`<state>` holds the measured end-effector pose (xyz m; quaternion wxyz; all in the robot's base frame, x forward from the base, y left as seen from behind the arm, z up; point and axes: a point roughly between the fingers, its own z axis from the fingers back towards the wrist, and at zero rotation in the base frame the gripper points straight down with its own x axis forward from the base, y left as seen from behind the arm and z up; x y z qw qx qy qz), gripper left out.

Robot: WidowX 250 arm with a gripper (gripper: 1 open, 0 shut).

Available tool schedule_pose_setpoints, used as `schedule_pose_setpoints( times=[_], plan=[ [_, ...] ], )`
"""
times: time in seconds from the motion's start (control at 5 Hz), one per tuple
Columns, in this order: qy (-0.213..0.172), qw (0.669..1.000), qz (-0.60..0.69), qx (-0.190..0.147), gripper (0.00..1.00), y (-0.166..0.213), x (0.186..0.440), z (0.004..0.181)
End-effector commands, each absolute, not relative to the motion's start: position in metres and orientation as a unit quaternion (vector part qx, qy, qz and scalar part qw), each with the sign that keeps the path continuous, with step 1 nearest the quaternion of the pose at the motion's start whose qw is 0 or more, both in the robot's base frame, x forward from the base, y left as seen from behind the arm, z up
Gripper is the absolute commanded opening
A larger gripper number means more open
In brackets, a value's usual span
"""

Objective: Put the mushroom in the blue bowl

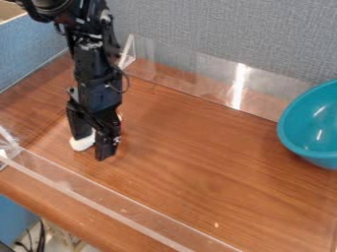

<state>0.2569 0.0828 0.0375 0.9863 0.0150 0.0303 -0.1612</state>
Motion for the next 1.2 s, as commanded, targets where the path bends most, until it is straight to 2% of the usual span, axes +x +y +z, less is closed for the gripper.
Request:
schedule_pose_setpoints(
  times=[0.0, 0.2, 0.4, 1.0],
  plan=[
    [0.015, 0.988, -0.152, 0.021, 1.0, 0.089, 0.264, 0.041],
    [0.017, 0.988, -0.152, 0.019, 0.0, 0.09, 0.264, 0.037],
    [0.017, 0.988, -0.154, 0.018, 0.0, 0.091, 0.263, 0.036],
    [-0.004, 0.994, -0.111, 0.011, 0.0, 0.086, 0.257, 0.078]
  ],
)
